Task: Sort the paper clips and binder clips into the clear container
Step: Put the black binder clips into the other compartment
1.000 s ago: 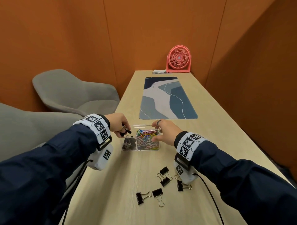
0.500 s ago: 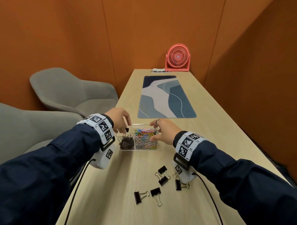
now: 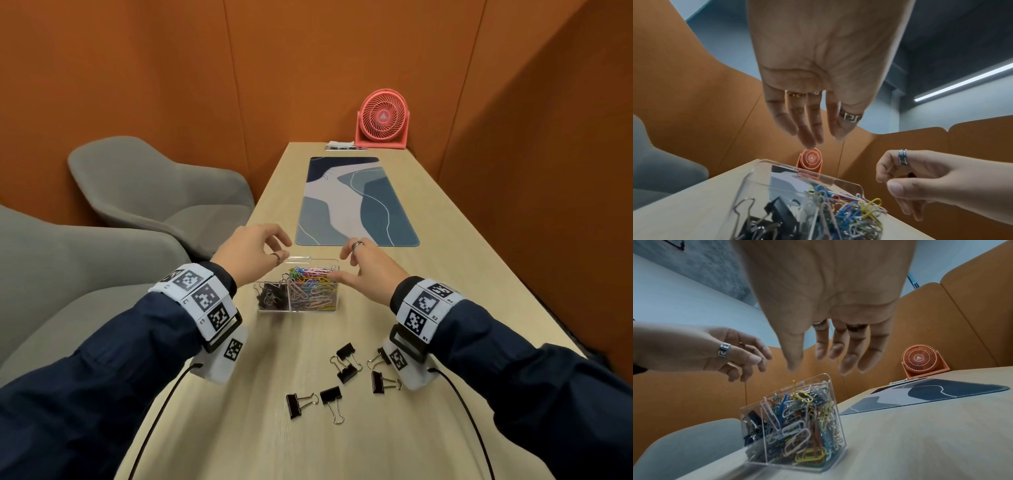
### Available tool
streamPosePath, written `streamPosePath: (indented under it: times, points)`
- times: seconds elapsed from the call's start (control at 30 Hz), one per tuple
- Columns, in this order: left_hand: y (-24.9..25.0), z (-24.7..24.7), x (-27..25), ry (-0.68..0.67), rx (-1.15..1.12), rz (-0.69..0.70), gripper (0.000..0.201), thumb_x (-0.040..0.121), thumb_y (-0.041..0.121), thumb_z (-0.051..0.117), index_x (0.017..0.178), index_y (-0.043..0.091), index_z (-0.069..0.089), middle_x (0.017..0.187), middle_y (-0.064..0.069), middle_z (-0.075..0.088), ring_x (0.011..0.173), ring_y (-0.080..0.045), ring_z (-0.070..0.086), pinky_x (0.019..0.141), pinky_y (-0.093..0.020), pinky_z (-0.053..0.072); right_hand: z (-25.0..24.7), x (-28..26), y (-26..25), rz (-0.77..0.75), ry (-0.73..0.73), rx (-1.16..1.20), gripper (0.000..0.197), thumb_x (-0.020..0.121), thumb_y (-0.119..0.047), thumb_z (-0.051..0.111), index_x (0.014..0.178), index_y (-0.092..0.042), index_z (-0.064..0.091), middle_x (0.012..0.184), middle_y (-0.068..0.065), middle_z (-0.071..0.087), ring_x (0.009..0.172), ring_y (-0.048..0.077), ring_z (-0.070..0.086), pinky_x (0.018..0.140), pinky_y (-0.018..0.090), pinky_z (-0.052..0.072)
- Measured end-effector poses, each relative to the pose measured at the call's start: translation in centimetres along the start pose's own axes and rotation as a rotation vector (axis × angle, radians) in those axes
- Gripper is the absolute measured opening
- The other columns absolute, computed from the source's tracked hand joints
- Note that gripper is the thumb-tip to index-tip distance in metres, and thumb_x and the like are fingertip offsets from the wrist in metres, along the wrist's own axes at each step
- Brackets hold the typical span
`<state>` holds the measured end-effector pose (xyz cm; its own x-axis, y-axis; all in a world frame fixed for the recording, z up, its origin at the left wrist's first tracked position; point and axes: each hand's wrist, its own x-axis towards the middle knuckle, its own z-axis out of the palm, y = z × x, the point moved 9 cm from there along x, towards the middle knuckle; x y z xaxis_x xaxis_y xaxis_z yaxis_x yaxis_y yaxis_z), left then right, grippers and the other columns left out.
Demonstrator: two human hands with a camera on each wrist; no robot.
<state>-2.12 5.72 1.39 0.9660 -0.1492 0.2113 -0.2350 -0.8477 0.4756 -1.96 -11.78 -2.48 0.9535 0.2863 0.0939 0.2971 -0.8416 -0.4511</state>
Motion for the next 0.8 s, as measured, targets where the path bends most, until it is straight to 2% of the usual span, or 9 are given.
streamPosePath:
  times: [0.07, 0.13, 0.27, 0.33, 0.43, 0.5, 0.6, 0.7, 0.8]
  points:
    - [0.8, 0.3, -0.8, -0.037, -0.023, 0.033, 0.007, 0.088, 0.025, 0.062, 0.094, 0.03, 0.06, 0.083, 0.012, 0.059, 0.067, -0.003, 0.053, 0.063, -0.023, 0.042, -0.1, -0.6, -0.1, -0.034, 0.007, -0.027, 0.033, 0.085, -0.044, 0.059, 0.105, -0.018, 0.054, 0.099, -0.003, 0.043, 0.084, 0.013, 0.05, 0.078, 0.028, 0.044]
    - [1.6, 1.3, -1.7, -0.136, -0.039, 0.037, 0.007, 0.086, 0.025, 0.064, 0.093, 0.026, 0.062, 0.083, 0.008, 0.06, 0.063, -0.008, 0.056, 0.058, -0.022, 0.045, 1.1, -1.3, -0.2, -0.06, -0.114, -0.02, 0.025, 0.085, -0.039, 0.061, 0.099, -0.018, 0.06, 0.09, -0.003, 0.048, 0.083, 0.016, 0.052, 0.071, 0.026, 0.04]
    - [2.9, 5.7, -4.6, -0.511, 0.044, 0.067, 0.008, 0.083, 0.027, 0.068, 0.09, 0.025, 0.062, 0.077, 0.007, 0.061, 0.059, -0.004, 0.056, 0.065, -0.02, 0.046, 5.0, -3.8, -0.3, -0.032, -0.482, -0.08, 0.028, 0.086, -0.039, 0.06, 0.106, -0.018, 0.061, 0.077, -0.011, 0.049, 0.084, 0.014, 0.05, 0.075, 0.026, 0.039]
    - [3.2, 8.3, -6.7, -0.71, 0.128, 0.075, 0.016, 0.082, 0.03, 0.067, 0.096, 0.025, 0.062, 0.087, 0.003, 0.067, 0.063, -0.005, 0.058, 0.071, -0.024, 0.047, 6.2, -4.5, -0.2, -0.007, -0.551, -0.127, 0.032, 0.085, -0.043, 0.06, 0.106, -0.019, 0.06, 0.075, -0.014, 0.047, 0.083, 0.012, 0.049, 0.075, 0.025, 0.038]
    - [3.1, 10.9, -9.1, -0.886, 0.216, 0.04, 0.029, 0.077, 0.033, 0.072, 0.103, 0.026, 0.061, 0.102, 0.004, 0.069, 0.078, -0.011, 0.06, 0.078, -0.03, 0.052, 7.4, -4.8, -0.3, -0.002, -0.579, -0.169, 0.032, 0.081, -0.046, 0.065, 0.096, -0.019, 0.058, 0.071, -0.012, 0.047, 0.069, 0.009, 0.048, 0.061, 0.023, 0.037]
    - [3.1, 11.8, -10.1, -0.927, 0.246, 0.028, 0.045, 0.067, 0.042, 0.08, 0.104, 0.025, 0.061, 0.101, 0.006, 0.066, 0.079, -0.011, 0.058, 0.066, -0.024, 0.051, 7.7, -4.9, -0.5, -0.015, -0.566, -0.192, 0.031, 0.077, -0.045, 0.069, 0.088, -0.02, 0.055, 0.068, -0.01, 0.047, 0.067, 0.01, 0.048, 0.057, 0.02, 0.035]
    - [3.6, 12.4, -10.7, -0.913, 0.297, 0.07, 0.051, 0.061, 0.039, 0.085, 0.102, 0.022, 0.059, 0.091, 0.005, 0.06, 0.075, -0.014, 0.054, 0.052, -0.02, 0.042, 7.9, -4.9, -0.5, -0.026, -0.544, -0.203, 0.025, 0.078, -0.038, 0.07, 0.085, -0.02, 0.055, 0.069, -0.009, 0.049, 0.078, 0.015, 0.05, 0.057, 0.021, 0.036]
    - [4.1, 12.7, -10.7, -0.877, 0.304, 0.136, 0.048, 0.064, 0.027, 0.085, 0.103, 0.017, 0.059, 0.075, 0.013, 0.051, 0.079, -0.013, 0.052, 0.05, -0.017, 0.038, 7.8, -4.9, -0.3, -0.015, -0.543, -0.169, 0.016, 0.08, -0.03, 0.067, 0.085, -0.02, 0.056, 0.068, -0.01, 0.05, 0.079, 0.015, 0.052, 0.061, 0.023, 0.04]
    - [3.9, 12.9, -10.7, -0.878, 0.287, 0.138, 0.043, 0.067, 0.018, 0.081, 0.104, 0.016, 0.06, 0.075, 0.011, 0.054, 0.079, -0.013, 0.054, 0.054, -0.019, 0.041, 7.4, -5.0, 0.0, 0.005, -0.532, -0.13, 0.011, 0.081, -0.025, 0.063, 0.087, -0.02, 0.056, 0.068, -0.01, 0.051, 0.077, 0.016, 0.052, 0.061, 0.021, 0.042]
